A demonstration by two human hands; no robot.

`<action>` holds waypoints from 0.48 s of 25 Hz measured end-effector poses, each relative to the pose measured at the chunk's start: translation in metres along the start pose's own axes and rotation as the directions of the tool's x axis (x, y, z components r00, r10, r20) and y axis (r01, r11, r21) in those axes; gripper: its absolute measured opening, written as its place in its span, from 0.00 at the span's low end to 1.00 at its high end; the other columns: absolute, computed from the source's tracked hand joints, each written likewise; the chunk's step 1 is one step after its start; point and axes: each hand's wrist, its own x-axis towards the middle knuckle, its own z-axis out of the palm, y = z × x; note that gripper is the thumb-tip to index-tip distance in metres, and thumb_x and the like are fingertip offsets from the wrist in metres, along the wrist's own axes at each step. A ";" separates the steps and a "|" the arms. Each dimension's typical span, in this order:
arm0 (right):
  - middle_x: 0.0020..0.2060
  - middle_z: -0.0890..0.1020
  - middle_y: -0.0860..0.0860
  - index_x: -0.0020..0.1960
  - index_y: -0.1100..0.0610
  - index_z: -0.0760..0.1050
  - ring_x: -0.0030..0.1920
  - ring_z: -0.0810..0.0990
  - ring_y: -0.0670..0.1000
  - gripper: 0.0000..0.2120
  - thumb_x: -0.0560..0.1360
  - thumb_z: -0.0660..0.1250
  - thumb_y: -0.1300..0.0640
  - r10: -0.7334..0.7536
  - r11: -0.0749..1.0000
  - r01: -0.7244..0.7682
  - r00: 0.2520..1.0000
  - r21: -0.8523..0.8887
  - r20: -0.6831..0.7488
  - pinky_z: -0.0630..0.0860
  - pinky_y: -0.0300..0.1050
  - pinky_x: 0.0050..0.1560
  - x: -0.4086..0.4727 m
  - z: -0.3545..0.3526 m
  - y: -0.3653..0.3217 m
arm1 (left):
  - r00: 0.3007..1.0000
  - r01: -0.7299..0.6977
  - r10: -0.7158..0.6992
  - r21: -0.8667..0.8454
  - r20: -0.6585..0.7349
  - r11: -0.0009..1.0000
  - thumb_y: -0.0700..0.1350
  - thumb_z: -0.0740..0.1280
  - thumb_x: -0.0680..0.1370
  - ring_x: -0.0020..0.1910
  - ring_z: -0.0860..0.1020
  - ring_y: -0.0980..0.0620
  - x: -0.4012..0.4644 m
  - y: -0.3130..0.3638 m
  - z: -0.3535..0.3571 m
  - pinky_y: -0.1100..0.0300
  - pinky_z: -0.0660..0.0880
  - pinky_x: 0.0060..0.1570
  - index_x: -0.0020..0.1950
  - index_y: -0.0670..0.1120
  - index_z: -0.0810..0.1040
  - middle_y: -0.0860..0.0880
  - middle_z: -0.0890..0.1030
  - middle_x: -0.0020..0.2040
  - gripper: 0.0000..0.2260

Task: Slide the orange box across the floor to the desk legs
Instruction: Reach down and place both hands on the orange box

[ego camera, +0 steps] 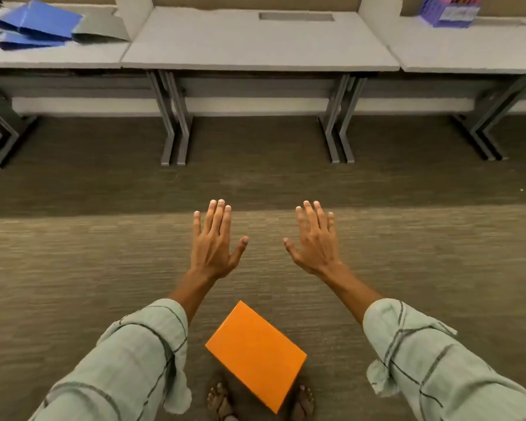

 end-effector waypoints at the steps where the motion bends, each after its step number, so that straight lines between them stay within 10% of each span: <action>1: 0.76 0.62 0.62 0.76 0.59 0.58 0.77 0.56 0.64 0.40 0.72 0.59 0.36 0.018 1.000 -0.018 0.998 -0.005 0.052 0.55 0.69 0.73 -0.003 0.011 0.001 | 0.999 0.027 -0.027 0.003 0.046 1.000 0.64 0.51 0.80 0.80 0.57 0.40 -0.005 0.000 0.011 0.36 0.53 0.76 0.77 0.38 0.61 0.38 0.63 0.79 0.36; 12: 0.76 0.62 0.63 0.77 0.61 0.59 0.77 0.56 0.65 0.40 0.75 0.54 0.34 0.013 1.000 -0.005 0.924 -0.023 0.382 0.57 0.69 0.74 -0.066 0.161 0.007 | 0.923 0.155 -0.147 0.006 0.357 0.988 0.67 0.48 0.79 0.80 0.56 0.40 -0.101 -0.020 0.158 0.34 0.53 0.75 0.79 0.40 0.58 0.39 0.59 0.80 0.38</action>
